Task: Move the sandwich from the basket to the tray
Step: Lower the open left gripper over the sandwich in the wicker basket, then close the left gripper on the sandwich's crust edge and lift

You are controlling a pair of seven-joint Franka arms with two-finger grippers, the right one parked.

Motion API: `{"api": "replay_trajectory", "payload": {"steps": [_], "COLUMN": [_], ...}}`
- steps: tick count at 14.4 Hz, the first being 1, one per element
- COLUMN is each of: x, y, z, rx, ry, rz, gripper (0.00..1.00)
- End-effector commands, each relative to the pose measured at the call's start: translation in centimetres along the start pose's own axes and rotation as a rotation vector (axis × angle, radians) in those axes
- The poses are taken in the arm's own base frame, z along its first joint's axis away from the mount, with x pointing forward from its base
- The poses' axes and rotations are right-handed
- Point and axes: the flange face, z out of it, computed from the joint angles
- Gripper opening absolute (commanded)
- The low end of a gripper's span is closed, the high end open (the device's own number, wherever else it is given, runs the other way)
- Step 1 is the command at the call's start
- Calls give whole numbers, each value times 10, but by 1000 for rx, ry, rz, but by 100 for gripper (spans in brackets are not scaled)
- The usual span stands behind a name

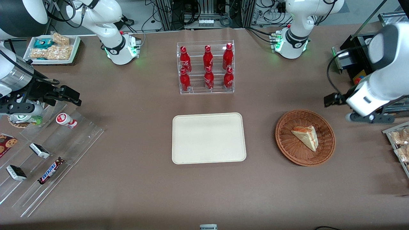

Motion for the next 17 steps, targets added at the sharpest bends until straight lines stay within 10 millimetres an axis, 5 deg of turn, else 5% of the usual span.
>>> {"api": "replay_trajectory", "payload": {"steps": [1, 5, 13, 17], "x": [-3, -4, 25, 32], "y": [-5, -10, 0, 3], "z": [55, 126, 179, 218], "rx": [12, 6, -88, -86], "ry": [47, 146, 228, 180], "rz": [-35, -177, -864, -964], "gripper": [100, 100, 100, 98]}}
